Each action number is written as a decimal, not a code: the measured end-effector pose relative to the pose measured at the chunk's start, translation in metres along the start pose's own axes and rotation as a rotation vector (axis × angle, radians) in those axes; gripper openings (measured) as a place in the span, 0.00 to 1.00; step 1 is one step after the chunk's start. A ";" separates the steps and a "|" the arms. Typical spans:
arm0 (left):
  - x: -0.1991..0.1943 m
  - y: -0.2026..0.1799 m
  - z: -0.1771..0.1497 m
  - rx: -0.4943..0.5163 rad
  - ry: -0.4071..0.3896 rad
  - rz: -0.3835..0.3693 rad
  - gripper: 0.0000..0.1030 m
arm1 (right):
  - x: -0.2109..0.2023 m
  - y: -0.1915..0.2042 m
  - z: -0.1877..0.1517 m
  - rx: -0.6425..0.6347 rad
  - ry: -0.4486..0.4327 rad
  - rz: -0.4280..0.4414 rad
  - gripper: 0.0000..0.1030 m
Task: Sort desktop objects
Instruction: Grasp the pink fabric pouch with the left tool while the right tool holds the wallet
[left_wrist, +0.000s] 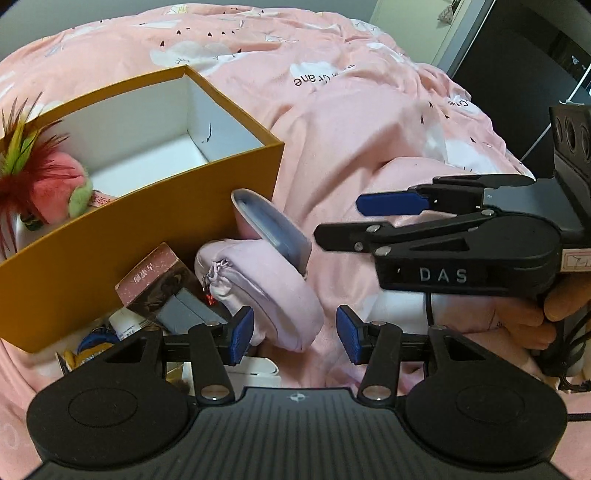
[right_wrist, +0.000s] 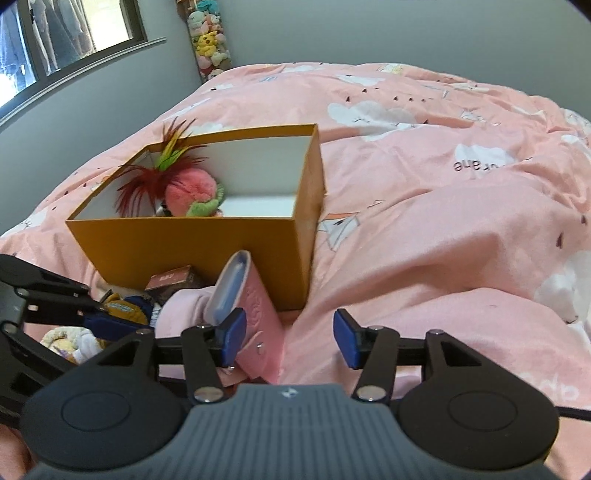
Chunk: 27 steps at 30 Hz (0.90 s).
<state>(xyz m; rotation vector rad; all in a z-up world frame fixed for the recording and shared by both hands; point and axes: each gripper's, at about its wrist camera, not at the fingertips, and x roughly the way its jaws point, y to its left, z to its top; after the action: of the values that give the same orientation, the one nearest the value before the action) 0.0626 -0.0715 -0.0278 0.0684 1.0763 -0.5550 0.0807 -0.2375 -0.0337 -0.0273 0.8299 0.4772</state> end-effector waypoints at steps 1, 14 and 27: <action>0.001 0.000 0.000 0.001 -0.008 0.006 0.56 | 0.001 0.001 0.001 0.003 0.004 0.013 0.53; -0.014 0.009 0.003 -0.034 -0.070 0.054 0.31 | 0.018 0.023 0.020 -0.027 0.012 0.094 0.41; -0.014 0.020 0.002 -0.096 -0.077 0.062 0.29 | 0.047 0.028 0.030 0.038 0.075 0.074 0.41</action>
<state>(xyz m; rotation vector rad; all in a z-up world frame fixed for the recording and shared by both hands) 0.0688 -0.0499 -0.0194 -0.0042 1.0213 -0.4463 0.1173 -0.1879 -0.0418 0.0205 0.9157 0.5328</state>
